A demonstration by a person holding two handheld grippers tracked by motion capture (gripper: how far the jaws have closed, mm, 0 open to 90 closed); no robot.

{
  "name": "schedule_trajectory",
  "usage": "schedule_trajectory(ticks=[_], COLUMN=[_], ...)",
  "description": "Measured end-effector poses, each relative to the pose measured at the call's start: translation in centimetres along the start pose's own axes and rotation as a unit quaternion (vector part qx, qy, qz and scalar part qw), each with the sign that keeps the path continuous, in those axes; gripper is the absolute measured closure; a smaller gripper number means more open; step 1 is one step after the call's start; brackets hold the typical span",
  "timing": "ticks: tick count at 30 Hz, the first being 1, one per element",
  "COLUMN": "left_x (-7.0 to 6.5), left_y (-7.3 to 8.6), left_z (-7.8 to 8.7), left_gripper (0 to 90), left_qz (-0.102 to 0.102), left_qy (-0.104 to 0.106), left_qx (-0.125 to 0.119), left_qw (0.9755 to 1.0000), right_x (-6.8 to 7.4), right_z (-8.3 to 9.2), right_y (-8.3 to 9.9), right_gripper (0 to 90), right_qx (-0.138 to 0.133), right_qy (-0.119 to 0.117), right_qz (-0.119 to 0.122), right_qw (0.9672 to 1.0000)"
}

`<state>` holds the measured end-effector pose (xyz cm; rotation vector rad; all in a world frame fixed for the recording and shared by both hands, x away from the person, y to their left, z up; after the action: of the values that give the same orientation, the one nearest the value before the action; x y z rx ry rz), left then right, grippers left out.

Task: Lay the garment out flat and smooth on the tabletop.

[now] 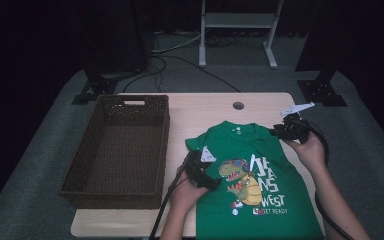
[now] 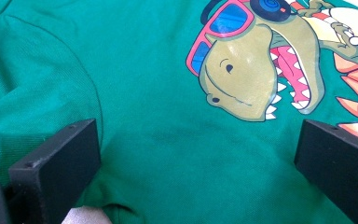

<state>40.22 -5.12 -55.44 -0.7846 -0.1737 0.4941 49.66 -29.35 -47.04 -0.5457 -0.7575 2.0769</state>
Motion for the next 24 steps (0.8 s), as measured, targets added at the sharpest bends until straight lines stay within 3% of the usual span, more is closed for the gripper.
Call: schedule_trajectory(ticks=[13, 24], left_x=[0.0, 0.0], left_y=[0.0, 0.0], left_z=[0.0, 0.0], left_gripper=[0.0, 0.0], left_qz=[0.000, 0.000], left_qy=[0.000, 0.000], left_qx=[0.000, 0.000], left_qw=[1.0000, 1.0000], right_x=[1.5, 3.1], right_z=[1.2, 0.0], right_y=[2.0, 2.7], right_gripper=[66.1, 66.2], right_qx=[-0.023, -0.024], right_qy=[-0.012, -0.023], right_qz=[-0.012, -0.010], right_qw=[0.9996, 0.9994])
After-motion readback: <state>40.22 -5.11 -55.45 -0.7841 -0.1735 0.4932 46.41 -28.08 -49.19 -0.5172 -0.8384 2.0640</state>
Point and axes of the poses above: each handheld gripper's, and its own axes: z roughly backward along the jaws, y roughly out of its underside, x roughly to its left, the point moved 10 cm from there along -z, roughly forward along the jaws, and after that the axes turned 4 degrees about y, right-handed, at the moved point
